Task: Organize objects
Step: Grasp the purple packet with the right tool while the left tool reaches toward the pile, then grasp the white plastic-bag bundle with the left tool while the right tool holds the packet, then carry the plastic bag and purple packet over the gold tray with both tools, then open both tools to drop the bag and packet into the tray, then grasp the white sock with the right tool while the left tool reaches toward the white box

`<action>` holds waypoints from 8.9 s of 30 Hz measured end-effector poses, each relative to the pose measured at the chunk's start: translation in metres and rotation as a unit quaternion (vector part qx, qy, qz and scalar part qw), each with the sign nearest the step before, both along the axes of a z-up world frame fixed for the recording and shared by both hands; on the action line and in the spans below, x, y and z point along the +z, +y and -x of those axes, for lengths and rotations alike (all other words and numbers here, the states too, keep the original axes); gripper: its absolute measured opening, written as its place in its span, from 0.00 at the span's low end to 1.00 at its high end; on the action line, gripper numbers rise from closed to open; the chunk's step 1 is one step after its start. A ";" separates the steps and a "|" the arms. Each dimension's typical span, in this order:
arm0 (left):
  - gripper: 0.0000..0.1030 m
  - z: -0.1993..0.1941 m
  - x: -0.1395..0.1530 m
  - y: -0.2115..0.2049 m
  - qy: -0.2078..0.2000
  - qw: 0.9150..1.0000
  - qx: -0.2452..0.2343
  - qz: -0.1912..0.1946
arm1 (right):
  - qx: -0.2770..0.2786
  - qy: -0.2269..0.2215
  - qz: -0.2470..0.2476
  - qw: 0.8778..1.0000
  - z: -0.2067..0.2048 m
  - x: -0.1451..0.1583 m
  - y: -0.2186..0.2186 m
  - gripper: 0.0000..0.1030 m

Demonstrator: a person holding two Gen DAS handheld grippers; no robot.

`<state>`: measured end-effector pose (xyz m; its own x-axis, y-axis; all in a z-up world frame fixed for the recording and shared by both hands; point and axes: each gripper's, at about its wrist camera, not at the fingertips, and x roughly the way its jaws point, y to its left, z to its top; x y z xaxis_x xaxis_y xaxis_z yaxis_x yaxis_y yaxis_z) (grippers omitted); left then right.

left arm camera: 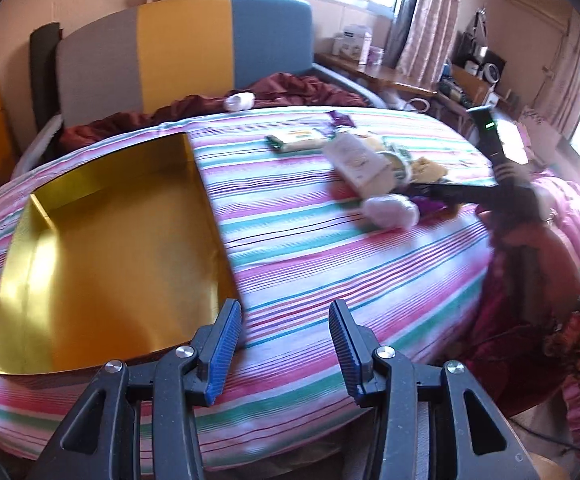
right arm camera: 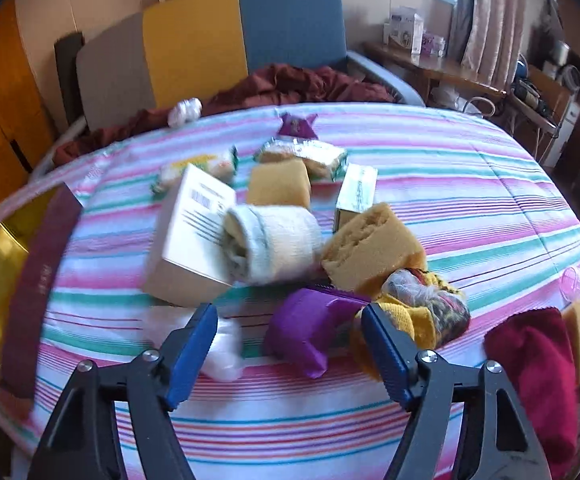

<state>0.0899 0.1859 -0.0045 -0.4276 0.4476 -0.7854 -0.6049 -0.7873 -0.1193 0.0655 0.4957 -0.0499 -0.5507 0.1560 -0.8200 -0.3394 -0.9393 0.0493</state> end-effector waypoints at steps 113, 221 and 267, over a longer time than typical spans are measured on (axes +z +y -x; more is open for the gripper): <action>0.33 0.093 -0.024 -0.092 -0.013 0.979 0.149 -0.141 | 0.182 -0.014 0.123 0.976 0.007 -0.033 -0.070 0.42; 0.42 0.084 -0.014 -0.131 -0.069 0.973 0.171 -0.141 | 0.123 0.054 0.070 0.989 0.024 0.040 -0.186 0.65; 0.48 0.071 -0.019 0.108 -0.034 0.999 -0.025 0.002 | -0.103 0.121 0.065 0.985 0.022 -0.043 0.000 0.57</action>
<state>0.0188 0.2940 -0.0235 -0.3504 0.4638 -0.8137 -0.6338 -0.7571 -0.1586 0.0438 0.4955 -0.0926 -0.7010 0.1863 -0.6884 -0.4850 -0.8322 0.2687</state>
